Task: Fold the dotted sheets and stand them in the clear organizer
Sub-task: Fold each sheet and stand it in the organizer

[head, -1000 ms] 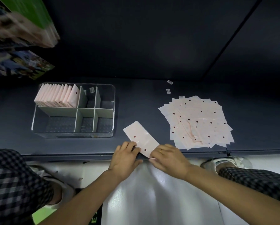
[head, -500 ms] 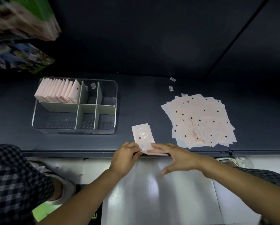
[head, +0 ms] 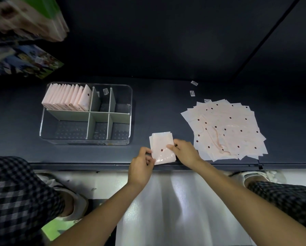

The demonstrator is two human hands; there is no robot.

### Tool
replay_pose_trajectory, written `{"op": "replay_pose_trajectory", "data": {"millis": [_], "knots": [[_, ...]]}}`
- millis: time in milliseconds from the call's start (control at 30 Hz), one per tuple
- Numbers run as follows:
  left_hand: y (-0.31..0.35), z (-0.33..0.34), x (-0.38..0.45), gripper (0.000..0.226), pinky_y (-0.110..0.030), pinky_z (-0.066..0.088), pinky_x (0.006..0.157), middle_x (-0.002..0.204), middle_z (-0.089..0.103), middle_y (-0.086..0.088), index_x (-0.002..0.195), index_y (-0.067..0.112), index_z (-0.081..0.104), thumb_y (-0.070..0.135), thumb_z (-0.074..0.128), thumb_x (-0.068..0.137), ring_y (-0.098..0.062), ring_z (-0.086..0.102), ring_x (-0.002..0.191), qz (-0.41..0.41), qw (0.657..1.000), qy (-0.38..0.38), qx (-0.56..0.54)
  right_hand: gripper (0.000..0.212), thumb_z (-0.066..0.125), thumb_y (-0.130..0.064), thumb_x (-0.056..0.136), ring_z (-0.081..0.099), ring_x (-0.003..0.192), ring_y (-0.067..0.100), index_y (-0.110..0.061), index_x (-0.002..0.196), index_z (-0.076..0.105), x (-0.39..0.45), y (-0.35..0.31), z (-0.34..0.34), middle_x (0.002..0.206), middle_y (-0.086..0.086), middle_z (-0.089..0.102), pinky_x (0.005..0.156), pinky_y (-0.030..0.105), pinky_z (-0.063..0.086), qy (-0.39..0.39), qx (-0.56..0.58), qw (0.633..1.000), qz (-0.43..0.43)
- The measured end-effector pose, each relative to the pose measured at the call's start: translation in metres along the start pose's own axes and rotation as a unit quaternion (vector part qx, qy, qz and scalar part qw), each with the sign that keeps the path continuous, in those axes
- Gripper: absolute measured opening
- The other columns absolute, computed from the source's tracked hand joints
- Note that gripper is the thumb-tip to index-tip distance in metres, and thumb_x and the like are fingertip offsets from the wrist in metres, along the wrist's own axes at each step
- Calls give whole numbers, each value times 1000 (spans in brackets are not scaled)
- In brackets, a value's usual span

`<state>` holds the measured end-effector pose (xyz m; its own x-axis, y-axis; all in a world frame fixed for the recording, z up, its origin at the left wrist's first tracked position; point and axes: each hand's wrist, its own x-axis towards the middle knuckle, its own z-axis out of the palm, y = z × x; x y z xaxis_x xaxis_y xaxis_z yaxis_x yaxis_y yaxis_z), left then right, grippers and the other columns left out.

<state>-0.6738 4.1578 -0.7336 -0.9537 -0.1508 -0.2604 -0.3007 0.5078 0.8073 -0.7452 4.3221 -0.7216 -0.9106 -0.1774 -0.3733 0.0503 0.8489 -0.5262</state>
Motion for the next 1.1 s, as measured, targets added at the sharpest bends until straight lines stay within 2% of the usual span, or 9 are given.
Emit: {"op": "replay_pose_trajectory", "data": {"millis": [133, 267, 367, 500, 667, 833, 900, 967, 1100], "knots": [[2, 2, -3, 26, -28, 45, 70, 81, 56, 8, 110, 15, 48, 9, 60, 88, -13, 56, 76, 19, 1000, 5, 12, 34, 43, -40, 97, 52, 75, 24, -13, 76, 45, 5, -7, 6, 79, 6, 59, 61, 33, 37, 13, -68, 998, 10], [-2, -1, -11, 36, -35, 41, 95, 126, 52, -4, 123, 12, 53, 19, 60, 89, -26, 49, 113, 193, 959, 4, 208, 35, 42, -39, 98, 56, 80, 29, -14, 73, 41, 6, -9, 9, 86, 11, 63, 61, 32, 35, 18, -86, 996, 21], [-11, -3, -11, 65, -36, -4, 119, 159, 6, -4, 150, 12, 18, 41, 43, 97, -22, 5, 147, 282, 881, -102, 367, 32, 41, -38, 99, 60, 89, 32, -10, 87, 53, 4, -11, 10, 96, 14, 66, 64, 31, 36, 25, -103, 994, 16], [-25, -8, -5, 80, -37, -19, 114, 154, -26, -7, 148, 23, -17, 61, 29, 94, -19, -27, 141, 280, 824, -165, 463, 30, 40, -41, 98, 60, 92, 31, -14, 87, 48, 2, -14, 12, 99, 12, 66, 63, 30, 36, 31, -108, 993, 32], [-28, -11, -1, 82, -37, -15, 114, 144, -39, -12, 139, 38, -28, 66, 32, 90, -21, -34, 135, 284, 798, -194, 494, 36, 55, -45, 91, 63, 88, 26, -15, 108, 47, -15, -10, 19, 90, 4, 64, 66, 31, 45, 74, 2, 993, 93], [-23, -12, 0, 81, -37, -12, 116, 148, -36, -14, 137, 46, -27, 67, 35, 89, -26, -28, 141, 289, 795, -204, 492, 39, 57, -39, 91, 62, 89, 26, -13, 117, 43, -34, 0, 29, 90, 8, 66, 73, 35, 49, 133, -17, 985, 111], [-22, -13, 0, 79, -37, -12, 116, 151, -33, -15, 140, 48, -22, 67, 35, 89, -26, -27, 141, 289, 799, -209, 483, 36, 60, -30, 90, 57, 96, 25, -11, 118, 49, -43, 1, 33, 98, 8, 63, 79, 36, 48, 205, -13, 977, 60], [-22, -15, 2, 77, -37, -11, 117, 152, -30, -14, 142, 49, -17, 67, 36, 89, -24, -25, 142, 291, 807, -214, 467, 25, 66, -19, 86, 55, 94, 25, -11, 109, 59, -54, 2, 37, 103, 6, 62, 79, 36, 48, 253, -50, 963, -83], [-22, -22, 7, 73, -32, -8, 118, 157, -21, -6, 148, 44, -2, 63, 39, 90, -20, -15, 146, 292, 832, -223, 416, 21, 79, -6, 72, 67, 85, 24, -11, 90, 71, -61, 16, 40, 96, 3, 70, 73, 32, 55, 216, -141, 930, -262]]}}
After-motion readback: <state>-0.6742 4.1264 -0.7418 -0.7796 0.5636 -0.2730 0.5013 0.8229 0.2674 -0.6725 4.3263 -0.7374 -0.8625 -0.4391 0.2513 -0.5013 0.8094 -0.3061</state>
